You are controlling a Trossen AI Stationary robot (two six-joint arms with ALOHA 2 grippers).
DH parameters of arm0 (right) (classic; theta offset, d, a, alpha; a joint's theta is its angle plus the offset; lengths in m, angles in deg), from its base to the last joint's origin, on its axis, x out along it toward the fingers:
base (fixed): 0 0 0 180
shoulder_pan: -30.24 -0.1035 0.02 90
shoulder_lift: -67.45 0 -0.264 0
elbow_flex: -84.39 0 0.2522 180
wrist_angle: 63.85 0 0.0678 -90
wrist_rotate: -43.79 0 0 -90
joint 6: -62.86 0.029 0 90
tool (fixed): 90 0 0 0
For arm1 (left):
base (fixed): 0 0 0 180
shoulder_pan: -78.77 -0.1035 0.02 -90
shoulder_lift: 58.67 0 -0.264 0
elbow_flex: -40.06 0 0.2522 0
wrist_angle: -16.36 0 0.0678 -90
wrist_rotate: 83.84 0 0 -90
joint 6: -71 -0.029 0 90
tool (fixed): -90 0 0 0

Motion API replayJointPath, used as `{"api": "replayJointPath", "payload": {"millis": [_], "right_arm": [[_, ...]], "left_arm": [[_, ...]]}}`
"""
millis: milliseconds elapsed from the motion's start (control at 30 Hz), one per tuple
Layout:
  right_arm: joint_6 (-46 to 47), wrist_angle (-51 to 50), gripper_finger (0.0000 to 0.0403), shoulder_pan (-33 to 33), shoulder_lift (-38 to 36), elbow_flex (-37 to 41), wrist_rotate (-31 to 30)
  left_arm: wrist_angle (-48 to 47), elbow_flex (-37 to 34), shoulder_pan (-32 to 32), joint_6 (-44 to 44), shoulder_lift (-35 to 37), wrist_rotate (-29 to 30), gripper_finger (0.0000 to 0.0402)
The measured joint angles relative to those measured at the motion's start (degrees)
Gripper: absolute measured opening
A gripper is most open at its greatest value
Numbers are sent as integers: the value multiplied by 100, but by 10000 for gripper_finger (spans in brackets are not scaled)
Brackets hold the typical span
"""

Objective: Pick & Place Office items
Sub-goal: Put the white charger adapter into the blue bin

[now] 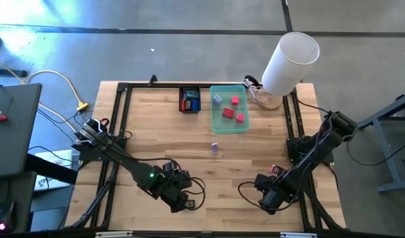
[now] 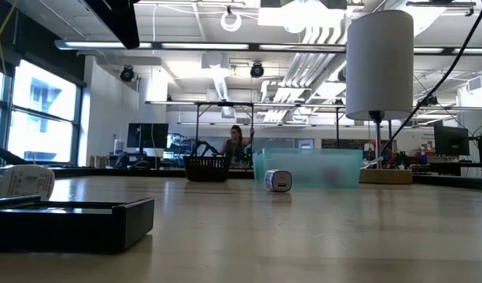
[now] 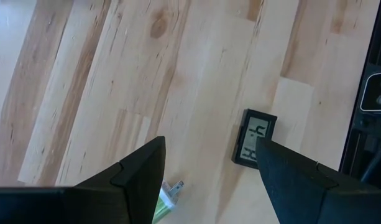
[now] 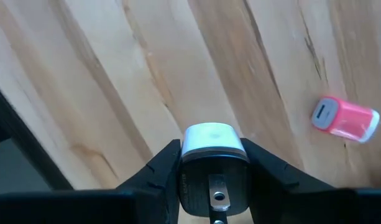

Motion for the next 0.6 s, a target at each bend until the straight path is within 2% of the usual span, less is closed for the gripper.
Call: {"api": "replayJointPath", "payload": {"millis": [333,600], "right_arm": [[-156,-848,121,211,-7,-686,-10],[-605,-1103,121,592,-7,-985,7]], "left_arm": [[33,0,0,-1,0,1,242],[33,0,0,-39,0,2,242]]}}
